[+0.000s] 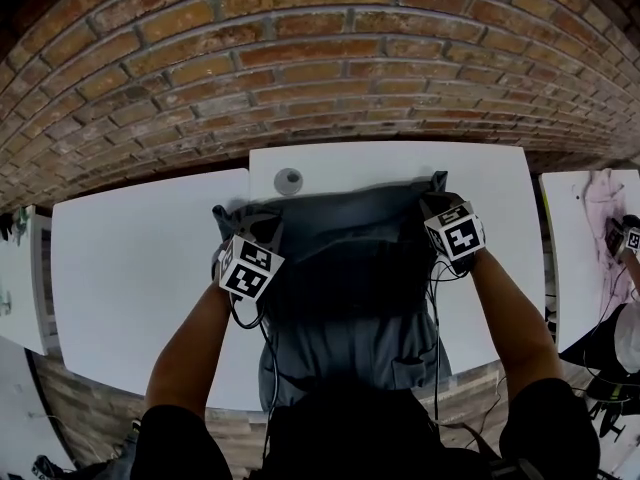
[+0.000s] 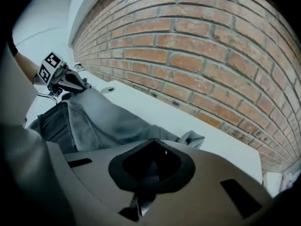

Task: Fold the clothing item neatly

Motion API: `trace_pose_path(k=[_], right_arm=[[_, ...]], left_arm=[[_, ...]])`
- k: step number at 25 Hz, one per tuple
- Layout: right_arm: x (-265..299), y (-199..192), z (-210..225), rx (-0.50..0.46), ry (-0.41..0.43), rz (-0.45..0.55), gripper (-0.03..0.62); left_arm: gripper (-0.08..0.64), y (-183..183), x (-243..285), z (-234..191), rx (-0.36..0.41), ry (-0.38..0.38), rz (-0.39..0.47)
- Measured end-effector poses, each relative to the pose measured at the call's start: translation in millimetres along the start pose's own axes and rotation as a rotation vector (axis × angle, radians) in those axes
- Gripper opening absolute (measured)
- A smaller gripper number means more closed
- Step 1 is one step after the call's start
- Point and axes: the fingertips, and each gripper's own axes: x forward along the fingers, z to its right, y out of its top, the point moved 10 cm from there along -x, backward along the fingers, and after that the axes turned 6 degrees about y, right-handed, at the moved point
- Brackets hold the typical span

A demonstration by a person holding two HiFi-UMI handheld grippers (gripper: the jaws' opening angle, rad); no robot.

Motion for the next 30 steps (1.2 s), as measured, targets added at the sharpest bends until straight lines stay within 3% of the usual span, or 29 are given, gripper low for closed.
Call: trace_pose_path(k=[6,11,16,20,24,27,30], right_arm=[[9,-18,10,0.068,0.006,-0.012,0.002],[14,-17,13,0.075,0.015,-0.004,0.002],[12,-12,14,0.084,0.024,-0.042,0.002],[-9,5,-6,0.000,0.030,0.012,0.002],[-10,31,-38,-0.090,0.124,0.077,0.002],[8,35,-53,-0.152,0.181,0.002,0.002],[28,23,-63,-0.170,0.205,-0.106,0.002]], left_arm=[[-0.002,-22,7,-10,-0.027,0.037,-0.067],[-0.002,-20,10,-7,0.042,0.061,-0.070],[-0.002,-22,8,-15,-0.066,0.014,-0.075],[-0.002,-9,-6,-11,0.001,0.016,-0.045],[-0.002,11,-16,-1,0.060,0.016,0.018],[-0.002,18,-11,7,0.084,-0.003,0.013],[-0.002,10,-2,10,0.072,-0.023,-0.049]])
